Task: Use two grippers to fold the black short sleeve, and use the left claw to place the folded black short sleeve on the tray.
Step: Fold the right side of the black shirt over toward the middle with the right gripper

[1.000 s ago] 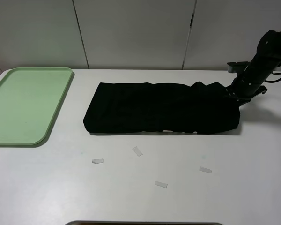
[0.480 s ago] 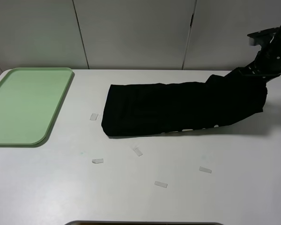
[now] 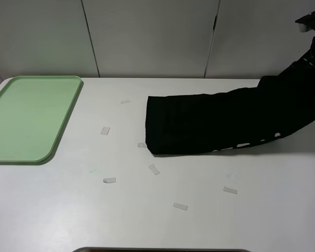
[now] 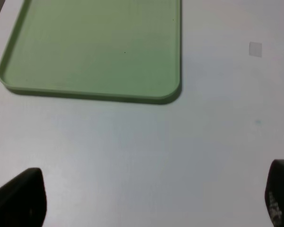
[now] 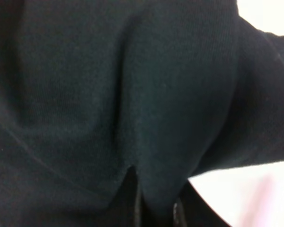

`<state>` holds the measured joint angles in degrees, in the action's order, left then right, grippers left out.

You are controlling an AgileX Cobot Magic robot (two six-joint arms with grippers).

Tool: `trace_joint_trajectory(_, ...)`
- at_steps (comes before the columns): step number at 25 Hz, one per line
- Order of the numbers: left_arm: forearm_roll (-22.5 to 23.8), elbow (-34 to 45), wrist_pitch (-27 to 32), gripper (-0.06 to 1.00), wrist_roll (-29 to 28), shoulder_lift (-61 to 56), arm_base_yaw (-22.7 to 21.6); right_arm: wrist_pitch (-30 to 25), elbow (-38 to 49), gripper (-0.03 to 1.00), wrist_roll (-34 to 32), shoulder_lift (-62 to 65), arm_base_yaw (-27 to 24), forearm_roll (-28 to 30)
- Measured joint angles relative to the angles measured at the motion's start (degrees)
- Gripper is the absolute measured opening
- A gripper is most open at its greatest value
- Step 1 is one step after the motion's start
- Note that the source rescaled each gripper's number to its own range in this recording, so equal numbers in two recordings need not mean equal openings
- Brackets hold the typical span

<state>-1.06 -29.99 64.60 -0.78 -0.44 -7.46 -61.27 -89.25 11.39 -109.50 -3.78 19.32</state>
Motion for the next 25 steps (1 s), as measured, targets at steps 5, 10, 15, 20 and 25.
trace_joint_trajectory(5,0.0,0.0,0.0,0.91,0.0,0.0,0.0,-1.07,-1.19,0.08,-1.73,0.19,0.0,2.93)
trace_joint_trajectory(10,0.0,0.0,0.0,0.91,0.0,0.0,0.0,0.49,0.18,0.08,-2.0,0.13,0.0,0.64)
trace_joint_trajectory(15,0.0,0.0,0.0,0.91,0.0,0.0,0.0,2.43,5.43,0.08,-2.13,-0.14,1.33,0.33)
trace_joint_trajectory(20,0.0,0.0,0.0,0.91,0.0,0.0,0.0,5.87,9.63,0.08,-4.54,-0.25,6.13,1.05)
trace_joint_trajectory(25,0.0,0.0,0.0,0.91,0.0,0.0,0.0,6.74,9.88,0.08,-8.34,-0.49,11.17,2.01)
